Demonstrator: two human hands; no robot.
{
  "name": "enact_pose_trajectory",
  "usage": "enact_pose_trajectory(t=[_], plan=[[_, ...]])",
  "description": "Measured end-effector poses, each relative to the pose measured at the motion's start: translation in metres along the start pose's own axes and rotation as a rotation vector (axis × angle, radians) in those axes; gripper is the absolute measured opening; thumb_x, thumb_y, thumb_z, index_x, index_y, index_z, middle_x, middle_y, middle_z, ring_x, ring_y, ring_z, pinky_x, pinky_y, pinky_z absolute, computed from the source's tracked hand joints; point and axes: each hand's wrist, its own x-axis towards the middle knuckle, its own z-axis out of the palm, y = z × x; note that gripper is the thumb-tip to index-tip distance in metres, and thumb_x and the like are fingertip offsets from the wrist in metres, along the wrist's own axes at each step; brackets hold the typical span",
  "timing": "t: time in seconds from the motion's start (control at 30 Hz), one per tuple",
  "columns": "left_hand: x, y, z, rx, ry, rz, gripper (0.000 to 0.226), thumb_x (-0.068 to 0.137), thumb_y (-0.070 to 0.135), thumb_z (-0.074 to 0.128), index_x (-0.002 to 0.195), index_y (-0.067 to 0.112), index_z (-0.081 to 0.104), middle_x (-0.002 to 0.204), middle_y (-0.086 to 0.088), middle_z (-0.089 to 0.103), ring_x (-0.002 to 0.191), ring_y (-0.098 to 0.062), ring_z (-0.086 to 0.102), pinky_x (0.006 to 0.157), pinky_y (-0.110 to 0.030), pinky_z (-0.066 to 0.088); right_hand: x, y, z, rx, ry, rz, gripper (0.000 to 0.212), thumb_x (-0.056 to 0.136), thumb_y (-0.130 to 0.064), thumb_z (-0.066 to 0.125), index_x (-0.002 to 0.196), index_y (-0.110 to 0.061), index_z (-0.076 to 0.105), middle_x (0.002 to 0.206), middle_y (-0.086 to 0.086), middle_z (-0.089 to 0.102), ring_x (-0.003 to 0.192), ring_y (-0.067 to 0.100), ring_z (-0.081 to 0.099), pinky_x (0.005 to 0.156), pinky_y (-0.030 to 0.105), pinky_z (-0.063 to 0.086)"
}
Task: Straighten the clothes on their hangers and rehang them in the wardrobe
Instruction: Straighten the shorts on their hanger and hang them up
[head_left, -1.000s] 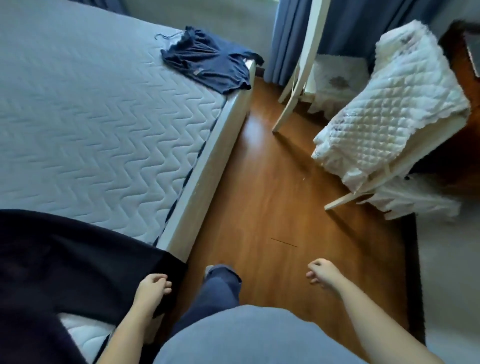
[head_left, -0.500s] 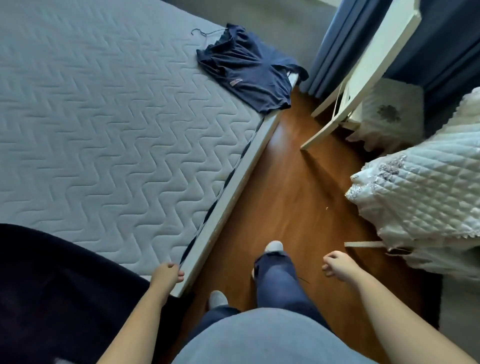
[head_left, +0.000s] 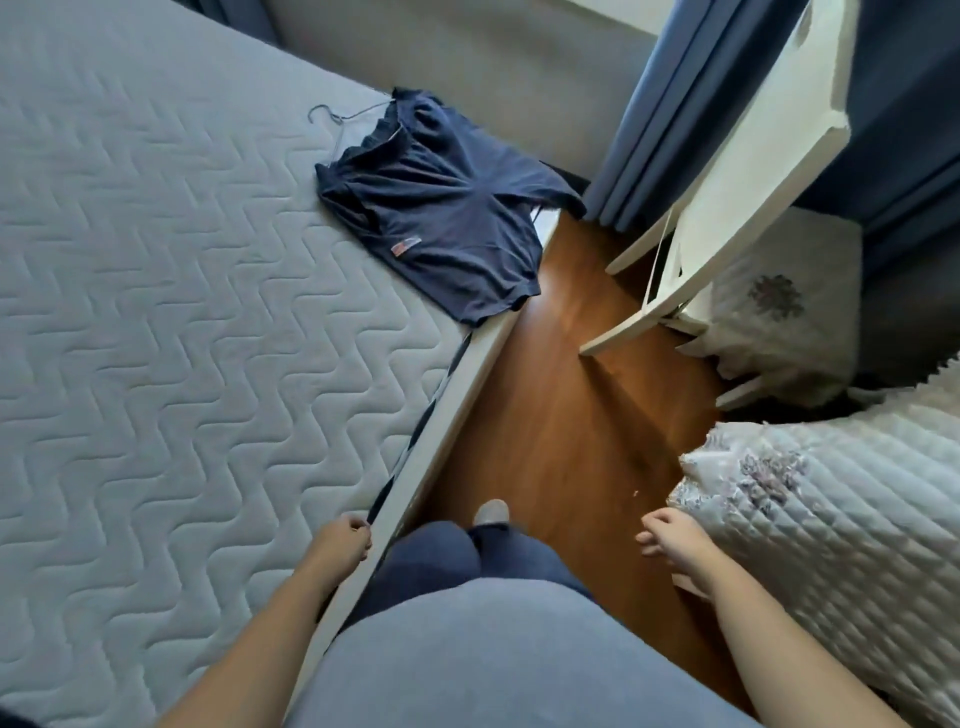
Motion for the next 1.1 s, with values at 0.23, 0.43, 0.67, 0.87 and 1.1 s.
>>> enact_pose_trajectory(t=[0.23, 0.43, 0.67, 0.87, 1.1], plan=[[0.04, 0.108, 0.005, 0.092, 0.041, -0.1, 0.022, 0.085, 0.008, 0.041, 0.078, 0.002, 0.061, 0.101, -0.029, 0.064, 0.099, -0.04, 0.059, 0.087, -0.041, 0.046, 0.057, -0.098, -0.05, -0.03, -0.049, 0.019, 0.013, 0.096, -0.013, 0.039, 0.096, -0.006, 0.049, 0.084, 0.01, 0.059, 0.06, 0.015, 0.051, 0.053, 0.022, 0.028], [0.125, 0.178, -0.004, -0.024, 0.022, -0.282, 0.034, 0.087, 0.007, 0.039, 0.108, -0.017, 0.051, 0.116, -0.035, 0.056, 0.109, -0.045, 0.055, 0.092, -0.047, 0.046, 0.136, -0.224, -0.096, -0.207, -0.099, -0.081, 0.012, 0.095, -0.013, 0.041, 0.094, -0.007, 0.052, 0.083, 0.01, 0.06, 0.063, 0.016, 0.053, 0.052, 0.022, 0.037], [0.18, 0.331, -0.023, -0.275, 0.049, -0.164, 0.025, 0.077, 0.009, 0.038, 0.053, 0.015, 0.039, 0.056, -0.007, 0.045, 0.059, -0.022, 0.043, 0.064, -0.039, 0.041, 0.211, -0.411, -0.147, -0.591, -0.064, -0.309, 0.016, 0.091, -0.016, 0.045, 0.096, -0.008, 0.057, 0.093, 0.01, 0.064, 0.088, 0.024, 0.061, 0.081, 0.035, 0.051], [0.21, 0.419, -0.048, -0.328, 0.103, -0.114, 0.023, 0.086, 0.013, 0.041, 0.066, 0.023, 0.047, 0.085, -0.009, 0.062, 0.088, -0.031, 0.061, 0.083, -0.036, 0.048, 0.228, -0.529, -0.135, -0.396, -0.152, -0.355, 0.018, 0.096, -0.013, 0.041, 0.106, -0.009, 0.055, 0.094, 0.011, 0.064, 0.072, 0.016, 0.058, 0.055, 0.019, 0.039], [0.259, 0.432, -0.109, -0.521, 0.372, -0.275, 0.02, 0.087, 0.009, 0.046, 0.1, 0.008, 0.06, 0.11, -0.02, 0.065, 0.103, -0.035, 0.058, 0.087, -0.035, 0.045, 0.291, -0.624, -0.083, -0.628, -0.205, -0.361, 0.021, 0.092, -0.006, 0.042, 0.103, 0.006, 0.055, 0.072, 0.006, 0.057, 0.059, 0.015, 0.051, 0.049, 0.02, 0.042]])
